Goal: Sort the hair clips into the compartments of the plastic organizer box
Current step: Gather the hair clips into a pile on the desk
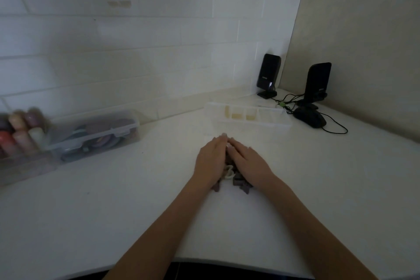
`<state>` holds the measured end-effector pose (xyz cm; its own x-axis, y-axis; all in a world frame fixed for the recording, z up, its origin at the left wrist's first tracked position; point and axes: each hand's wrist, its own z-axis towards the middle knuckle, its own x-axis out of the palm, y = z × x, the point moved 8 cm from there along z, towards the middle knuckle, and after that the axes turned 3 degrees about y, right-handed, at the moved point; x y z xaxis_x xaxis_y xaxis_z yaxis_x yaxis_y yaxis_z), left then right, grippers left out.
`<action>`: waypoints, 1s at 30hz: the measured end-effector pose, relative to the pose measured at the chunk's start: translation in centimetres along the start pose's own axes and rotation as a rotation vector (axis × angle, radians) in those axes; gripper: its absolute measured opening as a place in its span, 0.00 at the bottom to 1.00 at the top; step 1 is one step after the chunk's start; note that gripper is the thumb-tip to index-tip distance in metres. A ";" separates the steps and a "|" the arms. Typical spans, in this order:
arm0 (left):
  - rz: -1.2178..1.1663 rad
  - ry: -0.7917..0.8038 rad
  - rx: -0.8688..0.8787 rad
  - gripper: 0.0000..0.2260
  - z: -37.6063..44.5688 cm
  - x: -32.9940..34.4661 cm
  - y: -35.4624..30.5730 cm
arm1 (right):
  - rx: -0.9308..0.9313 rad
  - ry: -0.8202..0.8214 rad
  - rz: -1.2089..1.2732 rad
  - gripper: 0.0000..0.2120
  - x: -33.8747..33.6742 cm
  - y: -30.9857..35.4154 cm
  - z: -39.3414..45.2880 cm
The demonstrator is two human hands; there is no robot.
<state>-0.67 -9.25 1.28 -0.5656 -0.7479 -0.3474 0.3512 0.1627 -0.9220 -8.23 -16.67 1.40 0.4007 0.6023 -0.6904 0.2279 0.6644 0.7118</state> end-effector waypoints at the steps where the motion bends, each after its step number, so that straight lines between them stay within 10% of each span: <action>1: 0.002 -0.013 -0.012 0.22 -0.3 0.7 -0.3 | 0.001 -0.009 0.046 0.20 -0.3 -0.1 -0.1; 14: -0.169 -0.079 -0.039 0.19 -4.6 1.4 -1.5 | 0.052 -0.267 0.296 0.19 -4.1 -2.5 -3.8; 23: -0.044 -0.105 -0.054 0.23 -7.5 3.3 -2.3 | 0.032 0.141 0.130 0.28 -1.1 -2.6 -1.0; 30: -0.145 -0.096 -0.076 0.19 -7.6 3.5 -2.8 | 0.060 -0.134 0.269 0.26 -3.9 -3.2 -3.9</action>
<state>-9.35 -7.41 1.34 -0.5307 -0.8247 -0.1954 0.2122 0.0939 -0.9727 -13.98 -19.45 1.35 0.5662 0.6870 -0.4554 0.1480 0.4588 0.8761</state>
